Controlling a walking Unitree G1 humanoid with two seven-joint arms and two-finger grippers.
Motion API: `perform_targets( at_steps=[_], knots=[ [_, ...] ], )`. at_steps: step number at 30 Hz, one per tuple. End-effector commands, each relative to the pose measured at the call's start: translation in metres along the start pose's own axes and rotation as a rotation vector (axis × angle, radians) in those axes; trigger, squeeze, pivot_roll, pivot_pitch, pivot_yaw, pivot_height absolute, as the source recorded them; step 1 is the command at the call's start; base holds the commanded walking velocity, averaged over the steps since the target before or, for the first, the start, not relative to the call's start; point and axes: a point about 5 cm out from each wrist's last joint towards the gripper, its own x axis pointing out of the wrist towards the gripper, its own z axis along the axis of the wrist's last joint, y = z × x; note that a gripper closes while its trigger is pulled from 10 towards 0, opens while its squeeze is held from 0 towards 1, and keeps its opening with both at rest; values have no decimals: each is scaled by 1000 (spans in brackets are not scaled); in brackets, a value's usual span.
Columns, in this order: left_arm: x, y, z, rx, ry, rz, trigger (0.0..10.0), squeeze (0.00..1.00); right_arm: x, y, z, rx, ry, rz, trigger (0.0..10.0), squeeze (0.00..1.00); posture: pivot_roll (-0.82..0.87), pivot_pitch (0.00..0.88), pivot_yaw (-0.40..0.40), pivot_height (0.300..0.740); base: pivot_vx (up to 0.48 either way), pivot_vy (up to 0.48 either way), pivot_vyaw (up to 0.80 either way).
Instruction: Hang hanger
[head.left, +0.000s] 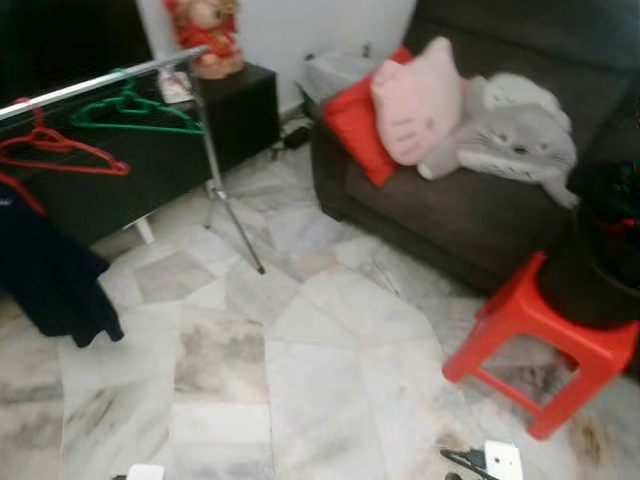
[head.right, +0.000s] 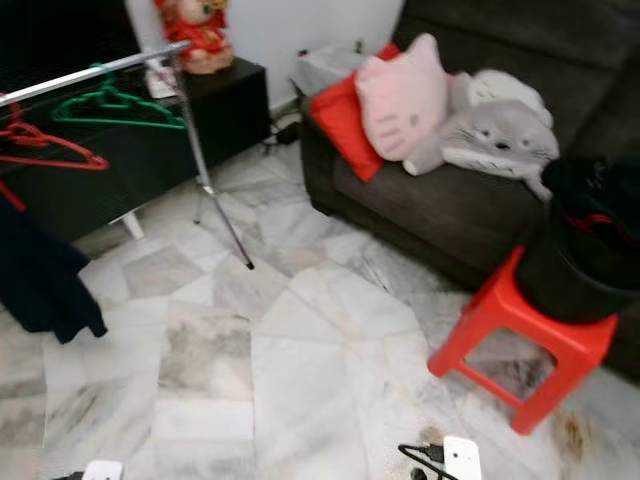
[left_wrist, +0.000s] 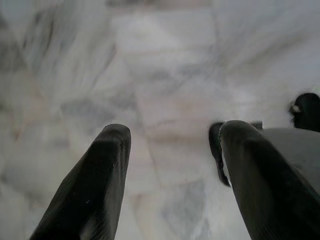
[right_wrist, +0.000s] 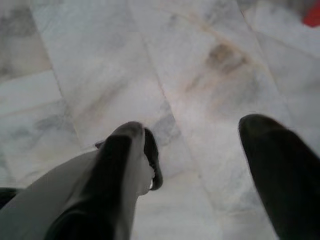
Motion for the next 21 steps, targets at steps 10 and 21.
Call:
perform_targets(
  at_steps=[10, 21],
  knots=[
    [4, -29, 3, -20, 8, -36, 10000, 0, 0, 0, 0, -7, 2, 2, 10000, 0, -97, 47, -8, 740, 0, 0, -591],
    [3, -26, 2, 10, 7, -35, 10000, 0, 0, 0, 0, -7, 1, 2, 10000, 0, -97, 47, -10, 740, 0, -23, -590]
  ],
)
